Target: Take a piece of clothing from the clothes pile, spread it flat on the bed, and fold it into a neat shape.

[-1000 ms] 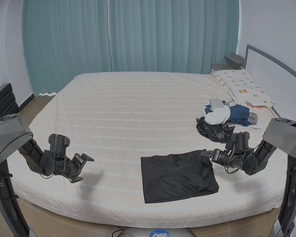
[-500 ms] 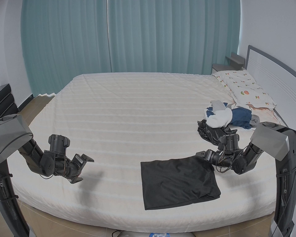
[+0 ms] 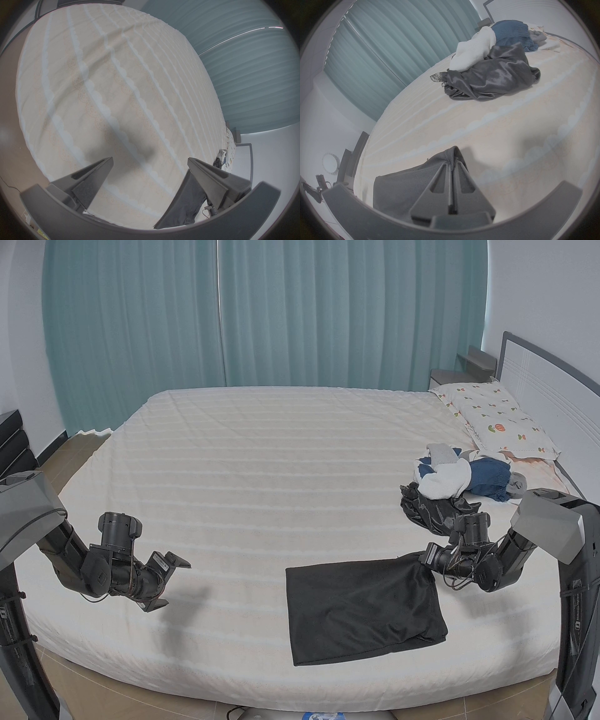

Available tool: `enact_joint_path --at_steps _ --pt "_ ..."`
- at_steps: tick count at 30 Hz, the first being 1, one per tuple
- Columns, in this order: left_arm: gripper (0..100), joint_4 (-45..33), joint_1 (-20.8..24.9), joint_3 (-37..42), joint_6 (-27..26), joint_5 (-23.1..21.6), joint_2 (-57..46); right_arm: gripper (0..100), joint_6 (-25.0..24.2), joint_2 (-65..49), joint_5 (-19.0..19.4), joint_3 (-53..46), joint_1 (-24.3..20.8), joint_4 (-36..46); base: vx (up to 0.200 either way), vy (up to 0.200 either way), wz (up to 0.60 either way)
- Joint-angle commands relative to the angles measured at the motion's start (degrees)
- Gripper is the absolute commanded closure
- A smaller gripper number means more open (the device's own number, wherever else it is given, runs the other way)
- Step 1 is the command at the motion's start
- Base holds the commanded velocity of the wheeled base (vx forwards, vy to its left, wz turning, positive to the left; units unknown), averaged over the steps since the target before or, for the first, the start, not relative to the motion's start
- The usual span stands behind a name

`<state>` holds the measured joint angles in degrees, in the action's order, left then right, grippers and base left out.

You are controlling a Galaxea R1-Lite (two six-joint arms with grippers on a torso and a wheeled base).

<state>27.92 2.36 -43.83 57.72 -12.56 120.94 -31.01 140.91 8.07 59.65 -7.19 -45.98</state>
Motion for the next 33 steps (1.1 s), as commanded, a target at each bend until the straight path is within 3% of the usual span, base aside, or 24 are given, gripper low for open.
enact_joint_path --at_steps 1,8,9,17,20,21,25,28,30,33 --pt "0 0.03 0.01 -0.03 0.02 -0.01 0.08 100 -0.10 0.15 0.02 -0.15 0.86 0.02 0.000 0.000 0.00" --pt "0 0.03 0.01 -0.12 0.02 -0.01 0.08 100 -2.39 0.94 0.02 0.03 0.60 -0.34 0.000 0.000 0.00" --pt "0 0.03 0.01 -0.12 0.02 -0.01 0.08 0 -2.39 0.86 0.02 -0.06 0.60 -0.51 0.000 0.000 0.00" --pt "0 0.03 0.01 -0.21 -0.07 -0.01 0.17 0 -2.56 -5.03 0.89 -5.51 2.01 -0.95 0.000 0.000 0.00" --pt "0 0.03 0.01 -0.21 0.02 -0.01 0.17 0 -2.12 -8.99 3.44 -11.57 2.18 -1.13 0.000 0.000 0.00" --pt "0 0.03 0.01 -0.30 0.02 -0.01 0.17 0 -1.77 -11.45 6.34 -15.35 2.71 -1.13 0.000 0.000 0.00" --pt "0 0.03 0.01 -0.21 0.02 -0.01 0.17 0 0.16 -15.49 11.35 -22.65 3.76 -1.13 0.000 0.000 0.00" --pt "0 0.03 0.01 -0.21 0.02 -0.01 0.17 0 6.23 -16.63 13.64 -27.30 5.08 -1.21 0.000 0.000 0.00" --pt "0 0.03 0.01 -0.21 0.02 -0.01 0.17 0 13.43 -16.81 15.84 -31.08 6.14 -1.65 0.000 0.000 0.00" --pt "0 0.03 0.01 -0.21 0.02 -0.01 0.17 0 19.24 -16.72 16.36 -34.25 6.58 -4.03 0.000 0.000 0.00"
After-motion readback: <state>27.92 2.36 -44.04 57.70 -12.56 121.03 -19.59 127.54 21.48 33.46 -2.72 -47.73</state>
